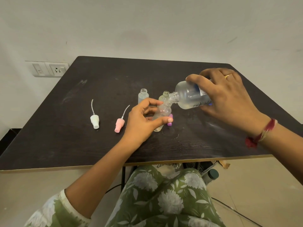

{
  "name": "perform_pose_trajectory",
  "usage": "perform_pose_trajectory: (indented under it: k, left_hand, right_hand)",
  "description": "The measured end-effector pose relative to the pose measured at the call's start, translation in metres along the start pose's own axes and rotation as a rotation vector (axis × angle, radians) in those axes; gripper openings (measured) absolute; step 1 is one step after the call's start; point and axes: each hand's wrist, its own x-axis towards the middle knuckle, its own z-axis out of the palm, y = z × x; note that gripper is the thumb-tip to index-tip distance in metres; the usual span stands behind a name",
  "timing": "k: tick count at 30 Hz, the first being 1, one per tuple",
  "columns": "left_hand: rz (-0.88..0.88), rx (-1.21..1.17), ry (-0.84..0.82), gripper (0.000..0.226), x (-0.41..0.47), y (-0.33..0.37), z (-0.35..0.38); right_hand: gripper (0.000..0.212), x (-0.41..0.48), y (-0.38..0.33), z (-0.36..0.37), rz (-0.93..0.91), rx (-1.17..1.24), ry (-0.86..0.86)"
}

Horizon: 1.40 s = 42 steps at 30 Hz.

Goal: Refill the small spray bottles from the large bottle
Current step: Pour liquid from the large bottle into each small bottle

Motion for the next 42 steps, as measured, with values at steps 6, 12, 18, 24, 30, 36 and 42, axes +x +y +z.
perform_pose_trajectory:
  k: [6, 12, 18, 24, 30, 36, 42]
  left_hand:
    - [0.004, -0.004, -0.004, 0.045, -0.0011, 0.0011, 0.0018]
    - [0.009, 0.009, -0.007, 0.044, -0.0011, 0.0009, 0.0016]
    - [0.016, 0.01, -0.005, 0.044, -0.0018, 0.0, 0.0013]
    - [0.014, 0.013, -0.004, 0.045, -0.001, -0.0018, 0.0008]
    - [0.014, 0.019, -0.004, 0.044, -0.0015, -0.0025, 0.0013]
    - [0.019, 0.016, -0.004, 0.045, -0.002, -0.0005, 0.0017]
    - [0.021, 0.008, -0.008, 0.045, -0.0024, -0.0003, 0.0018]
  right_hand:
    - [0.057, 0.0004, 0.002, -0.0027, -0.017, -0.015, 0.013]
    - [0.057, 0.0003, 0.0025, -0.0038, -0.031, -0.033, 0.005]
    - [0.06, 0.0003, 0.0031, -0.0024, -0.039, -0.041, 0.015]
    - [0.057, -0.0006, 0.0025, -0.0042, -0.042, -0.038, 0.031]
    - [0.056, -0.0004, 0.0024, -0.0045, -0.034, -0.039, 0.024]
    - [0.058, 0.0001, 0.0034, -0.0055, -0.028, -0.041, 0.012]
    - [0.056, 0.0005, 0.004, -0.0044, -0.031, -0.048, 0.02]
